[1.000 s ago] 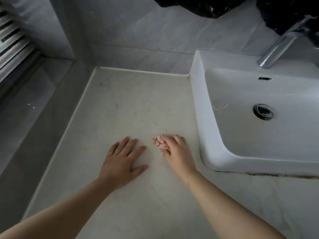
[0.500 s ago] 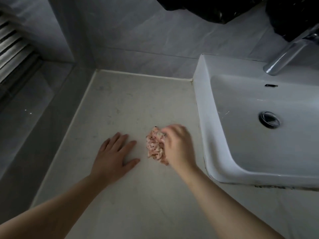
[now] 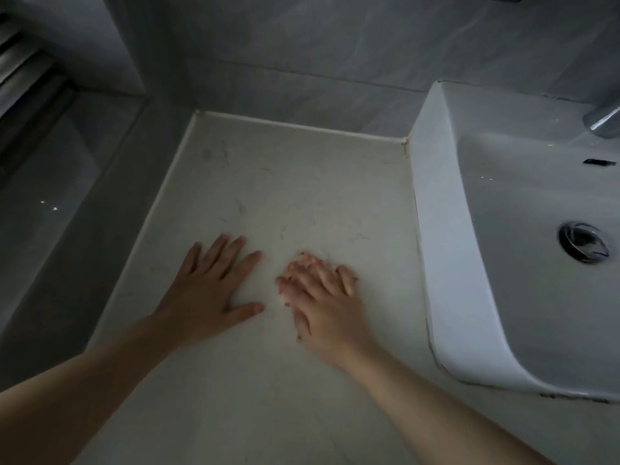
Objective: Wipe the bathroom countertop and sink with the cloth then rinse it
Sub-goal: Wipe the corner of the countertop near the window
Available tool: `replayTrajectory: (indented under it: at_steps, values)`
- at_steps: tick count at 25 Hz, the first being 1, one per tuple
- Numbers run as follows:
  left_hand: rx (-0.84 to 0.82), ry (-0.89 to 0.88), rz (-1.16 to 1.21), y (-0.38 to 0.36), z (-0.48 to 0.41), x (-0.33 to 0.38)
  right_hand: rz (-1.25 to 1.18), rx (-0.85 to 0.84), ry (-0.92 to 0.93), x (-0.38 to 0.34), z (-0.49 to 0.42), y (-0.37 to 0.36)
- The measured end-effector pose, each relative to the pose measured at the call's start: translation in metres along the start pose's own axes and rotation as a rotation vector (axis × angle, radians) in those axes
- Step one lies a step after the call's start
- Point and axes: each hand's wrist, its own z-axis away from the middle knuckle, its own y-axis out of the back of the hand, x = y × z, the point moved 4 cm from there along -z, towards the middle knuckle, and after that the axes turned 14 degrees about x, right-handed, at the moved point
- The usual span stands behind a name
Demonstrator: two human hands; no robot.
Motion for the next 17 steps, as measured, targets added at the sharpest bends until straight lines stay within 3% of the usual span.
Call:
replayTrajectory:
  at_steps: [1, 4, 5, 6, 9, 10, 11, 14, 17]
  values:
    - [0.005, -0.013, 0.001, -0.001, -0.003, -0.005, 0.057, -0.003, -0.065, 0.021, -0.013, 0.001]
    - [0.043, 0.17, 0.019, -0.002, -0.021, -0.04, 0.214, -0.013, -0.743, 0.094, -0.062, 0.007]
    - [0.05, 0.255, 0.034, -0.002, -0.029, -0.054, 0.207, -0.075, -0.835, 0.09, -0.073, 0.002]
    - [0.036, 0.31, 0.042, -0.004, -0.034, -0.065, 0.174, -0.087, -0.77, 0.073, -0.085, -0.007]
    - [-0.017, 0.31, 0.013, -0.01, -0.042, -0.084, 0.037, -0.102, -0.151, 0.008, -0.091, -0.035]
    - [-0.009, 0.288, -0.011, -0.012, -0.043, -0.086, 0.027, -0.072, -0.097, 0.023, -0.098, -0.033]
    - [-0.009, 0.271, -0.034, -0.013, -0.042, -0.085, 0.074, -0.026, -0.163, 0.055, -0.109, -0.028]
    - [-0.038, 0.264, -0.055, -0.016, -0.039, -0.082, 0.285, -0.013, -0.613, 0.16, -0.128, -0.011]
    - [-0.04, 0.24, -0.065, -0.013, -0.041, -0.084, 0.271, -0.015, -0.865, 0.187, -0.158, -0.014]
